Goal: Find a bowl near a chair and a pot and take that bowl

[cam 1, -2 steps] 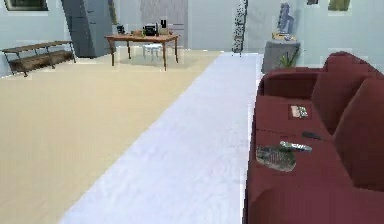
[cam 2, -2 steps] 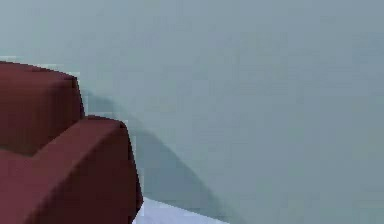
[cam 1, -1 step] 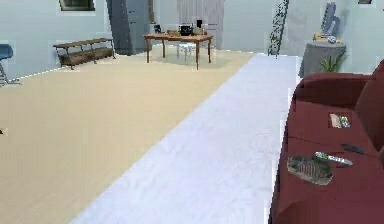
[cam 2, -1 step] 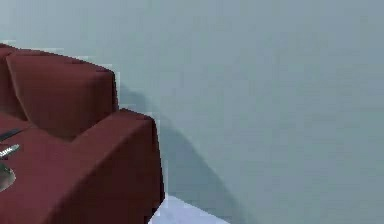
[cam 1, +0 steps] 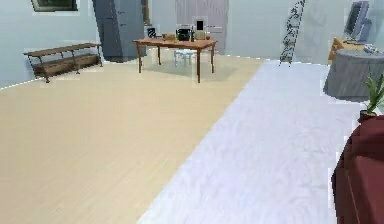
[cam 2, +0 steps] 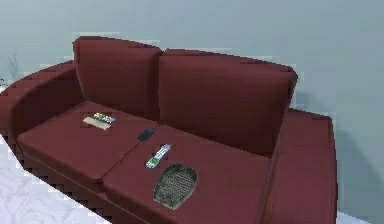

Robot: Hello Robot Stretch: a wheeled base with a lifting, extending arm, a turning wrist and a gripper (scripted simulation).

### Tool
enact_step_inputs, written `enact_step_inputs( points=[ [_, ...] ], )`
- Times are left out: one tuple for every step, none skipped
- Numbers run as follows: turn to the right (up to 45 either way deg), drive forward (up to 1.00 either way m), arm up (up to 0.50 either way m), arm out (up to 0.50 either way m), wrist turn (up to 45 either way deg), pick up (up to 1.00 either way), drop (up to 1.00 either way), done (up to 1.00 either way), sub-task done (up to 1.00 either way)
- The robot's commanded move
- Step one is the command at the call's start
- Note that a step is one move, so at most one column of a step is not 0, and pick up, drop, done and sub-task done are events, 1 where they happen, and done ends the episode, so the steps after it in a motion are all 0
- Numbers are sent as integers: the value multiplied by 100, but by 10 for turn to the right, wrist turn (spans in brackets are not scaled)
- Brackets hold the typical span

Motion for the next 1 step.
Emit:
enact_step_inputs(
  points=[
    [0,100,0,0,0,0,0,0,0]
  ],
)
